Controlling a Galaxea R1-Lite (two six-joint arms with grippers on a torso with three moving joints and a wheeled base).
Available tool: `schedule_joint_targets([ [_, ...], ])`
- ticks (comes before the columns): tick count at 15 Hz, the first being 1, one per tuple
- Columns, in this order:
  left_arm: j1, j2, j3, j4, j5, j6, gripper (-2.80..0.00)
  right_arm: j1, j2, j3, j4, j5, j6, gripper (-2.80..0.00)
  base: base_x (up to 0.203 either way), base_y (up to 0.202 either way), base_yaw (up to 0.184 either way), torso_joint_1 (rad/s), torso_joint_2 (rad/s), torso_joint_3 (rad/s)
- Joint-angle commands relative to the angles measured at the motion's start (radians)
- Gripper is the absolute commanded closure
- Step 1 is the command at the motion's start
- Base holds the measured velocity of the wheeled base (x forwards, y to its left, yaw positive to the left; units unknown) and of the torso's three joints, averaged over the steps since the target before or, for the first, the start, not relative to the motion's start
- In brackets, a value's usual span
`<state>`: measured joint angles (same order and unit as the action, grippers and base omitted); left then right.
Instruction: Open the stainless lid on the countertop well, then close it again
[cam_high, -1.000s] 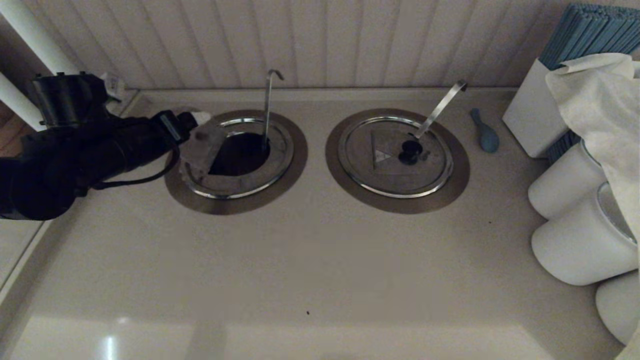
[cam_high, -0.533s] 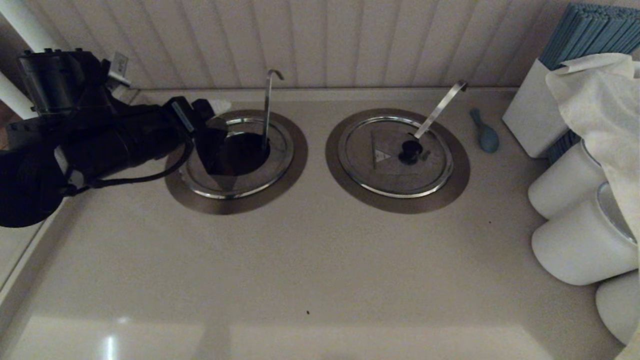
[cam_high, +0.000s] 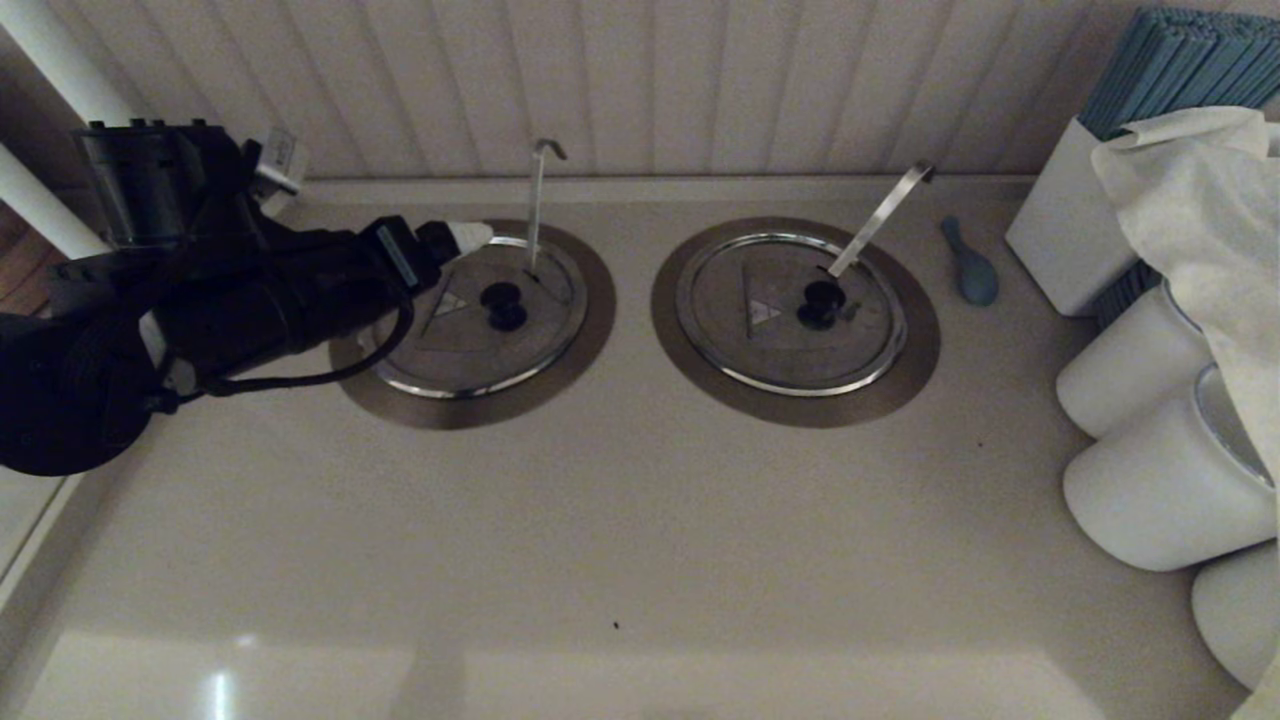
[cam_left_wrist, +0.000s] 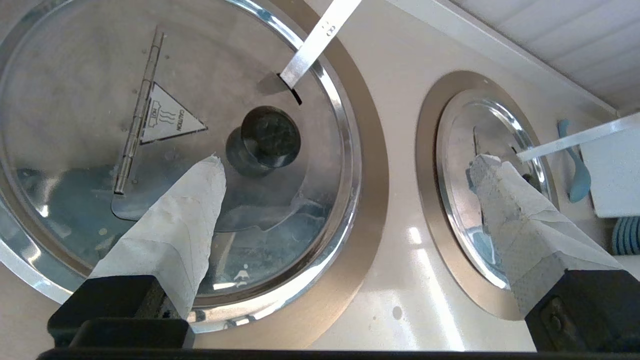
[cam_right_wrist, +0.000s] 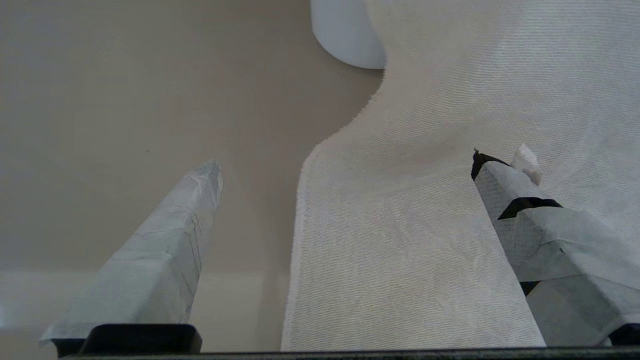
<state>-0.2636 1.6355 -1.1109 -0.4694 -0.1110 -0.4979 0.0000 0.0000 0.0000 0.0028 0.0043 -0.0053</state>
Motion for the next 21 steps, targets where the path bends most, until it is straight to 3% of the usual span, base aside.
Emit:
schedule_joint_targets([
  [1, 0.0, 0.001, 0.005, -0.002, 0.001, -0.001, -2.8, 0.0, 0.0, 0.0, 0.0, 0.0, -0.001, -2.8, 0.0, 0.0, 0.0, 0.0, 0.0, 0.0],
  [3, 0.003, -0.011, 0.008, 0.004, 0.002, 0.028, -2.8, 0.0, 0.0, 0.0, 0.0, 0.0, -0.001, -2.8, 0.0, 0.0, 0.0, 0.0, 0.0, 0.0],
  [7, 0.003, -0.039, 0.012, 0.068, 0.003, 0.187, -2.8, 0.0, 0.0, 0.0, 0.0, 0.0, -0.001, -2.8, 0.0, 0.0, 0.0, 0.0, 0.0, 0.0],
  [9, 0.003, -0.053, 0.034, 0.077, 0.004, 0.23, -2.8, 0.0, 0.0, 0.0, 0.0, 0.0, -0.001, -2.8, 0.0, 0.0, 0.0, 0.0, 0.0, 0.0],
  [10, 0.004, -0.061, 0.033, 0.085, 0.018, 0.239, 0.0, 0.0, 0.0, 0.0, 0.0, 0.0, -0.001, -2.8, 0.0, 0.0, 0.0, 0.0, 0.0, 0.0],
  [12, 0.006, -0.117, 0.026, 0.157, 0.042, 0.261, 0.0, 0.0, 0.001, 0.0, 0.0, 0.0, -0.001, -2.8, 0.0, 0.0, 0.0, 0.0, 0.0, 0.0],
  [16, 0.005, -0.288, 0.012, 0.434, 0.051, 0.324, 0.0, 0.0, 0.002, 0.0, 0.0, 0.0, -0.001, -2.8, 0.0, 0.0, 0.0, 0.0, 0.0, 0.0],
  [18, 0.011, -0.355, 0.043, 0.473, 0.08, 0.332, 0.0, 0.0, 0.002, 0.0, 0.0, 0.0, -0.001, -2.8, 0.0, 0.0, 0.0, 0.0, 0.0, 0.0],
  [21, 0.013, -0.483, 0.132, 0.553, 0.143, 0.409, 0.0, 0.0, 0.001, 0.0, 0.0, 0.0, -0.001, -2.8, 0.0, 0.0, 0.0, 0.0, 0.0, 0.0],
])
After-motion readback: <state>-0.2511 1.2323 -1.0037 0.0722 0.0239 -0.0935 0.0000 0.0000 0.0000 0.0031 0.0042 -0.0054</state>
